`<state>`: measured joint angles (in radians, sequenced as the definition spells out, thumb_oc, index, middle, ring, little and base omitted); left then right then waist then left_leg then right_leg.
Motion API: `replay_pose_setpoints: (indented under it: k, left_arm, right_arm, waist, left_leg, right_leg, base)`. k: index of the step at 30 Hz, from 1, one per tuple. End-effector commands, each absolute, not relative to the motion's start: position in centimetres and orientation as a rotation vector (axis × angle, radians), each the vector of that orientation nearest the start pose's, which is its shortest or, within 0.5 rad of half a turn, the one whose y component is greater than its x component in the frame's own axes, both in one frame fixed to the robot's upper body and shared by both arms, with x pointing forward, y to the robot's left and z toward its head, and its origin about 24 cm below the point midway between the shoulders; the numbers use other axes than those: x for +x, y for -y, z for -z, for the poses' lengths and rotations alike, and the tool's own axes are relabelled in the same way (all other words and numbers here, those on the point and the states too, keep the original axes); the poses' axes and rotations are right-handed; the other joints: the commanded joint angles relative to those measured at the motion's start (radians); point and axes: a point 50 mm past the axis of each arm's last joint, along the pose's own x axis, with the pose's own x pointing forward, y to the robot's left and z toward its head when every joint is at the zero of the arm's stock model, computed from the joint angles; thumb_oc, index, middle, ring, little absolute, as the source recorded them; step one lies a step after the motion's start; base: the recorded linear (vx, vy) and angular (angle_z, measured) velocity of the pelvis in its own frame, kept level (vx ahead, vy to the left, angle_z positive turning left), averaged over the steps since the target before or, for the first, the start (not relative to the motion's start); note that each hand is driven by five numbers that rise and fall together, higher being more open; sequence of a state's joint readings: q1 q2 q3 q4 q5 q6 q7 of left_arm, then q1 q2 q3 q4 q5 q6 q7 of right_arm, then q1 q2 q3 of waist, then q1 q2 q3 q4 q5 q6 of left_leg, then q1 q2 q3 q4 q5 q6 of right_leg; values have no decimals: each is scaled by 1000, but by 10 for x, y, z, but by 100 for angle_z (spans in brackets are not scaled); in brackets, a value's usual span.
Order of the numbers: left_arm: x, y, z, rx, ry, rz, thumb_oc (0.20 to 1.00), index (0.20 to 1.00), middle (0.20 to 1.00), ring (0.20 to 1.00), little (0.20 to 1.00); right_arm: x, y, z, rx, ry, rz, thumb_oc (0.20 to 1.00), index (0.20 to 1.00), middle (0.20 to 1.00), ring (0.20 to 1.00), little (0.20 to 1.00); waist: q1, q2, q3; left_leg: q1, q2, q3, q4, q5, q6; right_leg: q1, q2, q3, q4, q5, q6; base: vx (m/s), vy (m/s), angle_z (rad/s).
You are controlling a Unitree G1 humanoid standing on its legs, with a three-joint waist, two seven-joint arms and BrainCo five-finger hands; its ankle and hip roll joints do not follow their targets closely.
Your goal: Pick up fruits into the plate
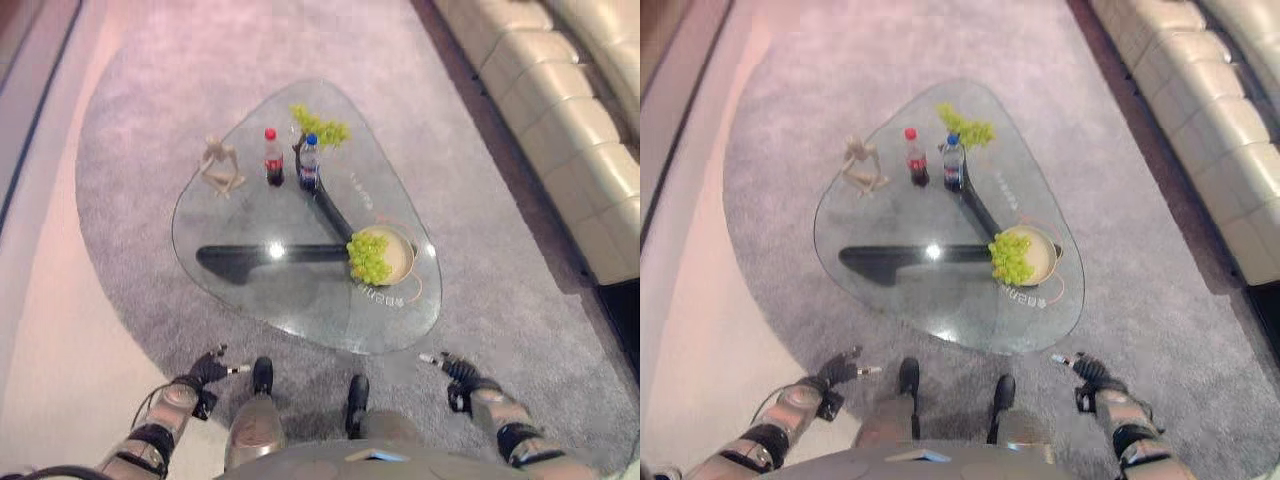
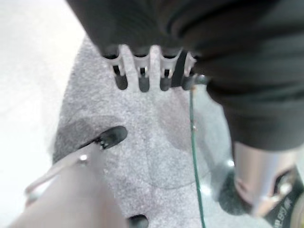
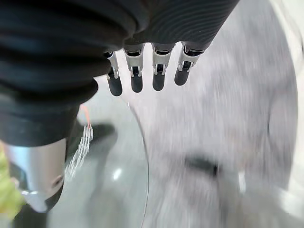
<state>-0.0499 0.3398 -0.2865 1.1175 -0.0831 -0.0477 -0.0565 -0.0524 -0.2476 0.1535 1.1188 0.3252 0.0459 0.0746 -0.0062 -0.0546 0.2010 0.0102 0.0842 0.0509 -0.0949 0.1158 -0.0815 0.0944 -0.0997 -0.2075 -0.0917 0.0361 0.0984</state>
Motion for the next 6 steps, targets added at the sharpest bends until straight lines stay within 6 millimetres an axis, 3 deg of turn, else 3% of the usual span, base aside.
replay_pose_setpoints:
  k: [1, 6]
  left_arm:
    - [110, -231, 156, 267, -1149, 73, 1000, 1000, 1000, 1000, 1000]
    - [89, -219, 165, 161, -1243, 23, 1000, 1000, 1000, 1000, 1000]
  right_arm:
    - [112, 221, 156, 168, -1111, 77, 1000, 1000, 1000, 1000, 1000]
    - [80, 214, 167, 294, -1217, 150, 1000, 1000, 1000, 1000, 1000]
  waist:
    - [-3, 34, -28]
    - [-25, 51, -54]
  left_leg:
    - [74, -39, 62, 15, -92, 38]
    - [112, -44, 74, 8, -105, 39]
  right_leg:
    - [-33, 6, 60, 68, 17, 6]
    - [4, 5, 68, 54, 11, 5]
  base:
    - [112, 109, -19]
    - [66, 73, -14]
